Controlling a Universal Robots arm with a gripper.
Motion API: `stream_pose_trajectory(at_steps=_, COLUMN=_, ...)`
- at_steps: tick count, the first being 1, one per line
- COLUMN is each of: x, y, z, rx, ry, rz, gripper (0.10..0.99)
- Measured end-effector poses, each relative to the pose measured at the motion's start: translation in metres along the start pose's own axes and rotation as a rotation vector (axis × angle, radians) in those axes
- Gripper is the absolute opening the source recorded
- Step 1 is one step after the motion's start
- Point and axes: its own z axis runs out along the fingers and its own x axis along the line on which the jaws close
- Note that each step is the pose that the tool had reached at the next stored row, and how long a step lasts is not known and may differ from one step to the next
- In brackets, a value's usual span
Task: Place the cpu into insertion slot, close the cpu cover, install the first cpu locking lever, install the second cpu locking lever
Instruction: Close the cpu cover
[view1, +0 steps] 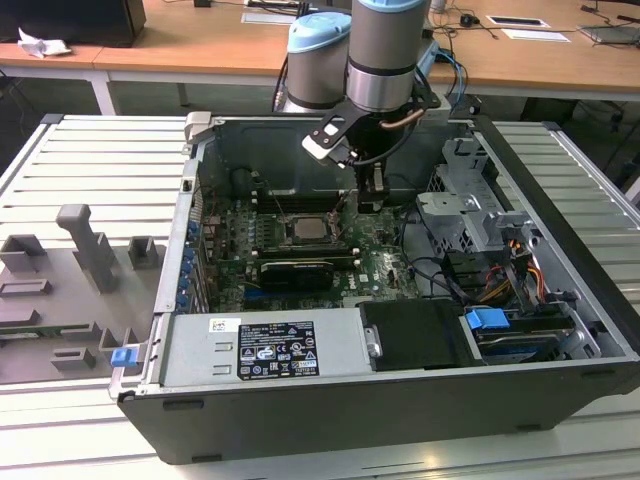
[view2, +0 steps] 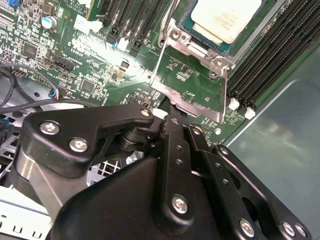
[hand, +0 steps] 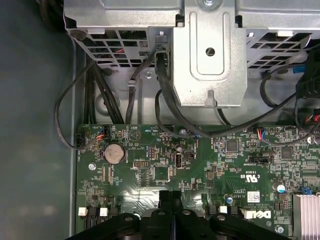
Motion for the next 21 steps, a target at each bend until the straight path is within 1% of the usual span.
stream_pose_trajectory(at_steps=5, x=0.0, y=-0.0037, z=-0.0002, rx=0.0, ry=0.0, rz=0.0, gripper=0.106)
stream_pose_trajectory(at_steps=7, x=0.0, y=-0.0068, z=-0.0004, rx=0.0, ry=0.0, rz=0.0, gripper=0.106)
stream_pose_trajectory(at_steps=13, x=0.0001, y=-0.0117, z=-0.0007, rx=0.0, ry=0.0, rz=0.0, gripper=0.106)
stream_pose_trajectory(at_steps=15, x=0.0001, y=-0.0162, z=-0.001, rx=0.0, ry=0.0, rz=0.0, gripper=0.106)
stream_pose_trajectory(at_steps=16, x=0.0001, y=-0.0199, z=-0.0012, rx=0.0, ry=0.0001, rz=0.0, gripper=0.106)
stream_pose_trajectory(at_steps=17, x=0.0001, y=-0.0261, z=-0.0015, rx=0.0, ry=0.0006, rz=0.0, gripper=0.106)
stream_pose_trajectory(at_steps=18, x=0.0001, y=-0.0303, z=-0.0015, rx=0.0, ry=0.0012, rz=0.0, gripper=0.106)
stream_pose_trajectory(at_steps=20, x=0.0001, y=-0.0344, z=0.0002, rx=0.0, ry=0.0017, rz=0.0, gripper=0.106)
stream_pose_trajectory(at_steps=21, x=0.0002, y=-0.0386, z=0.002, rx=0.0, ry=0.0018, rz=0.0, gripper=0.106)
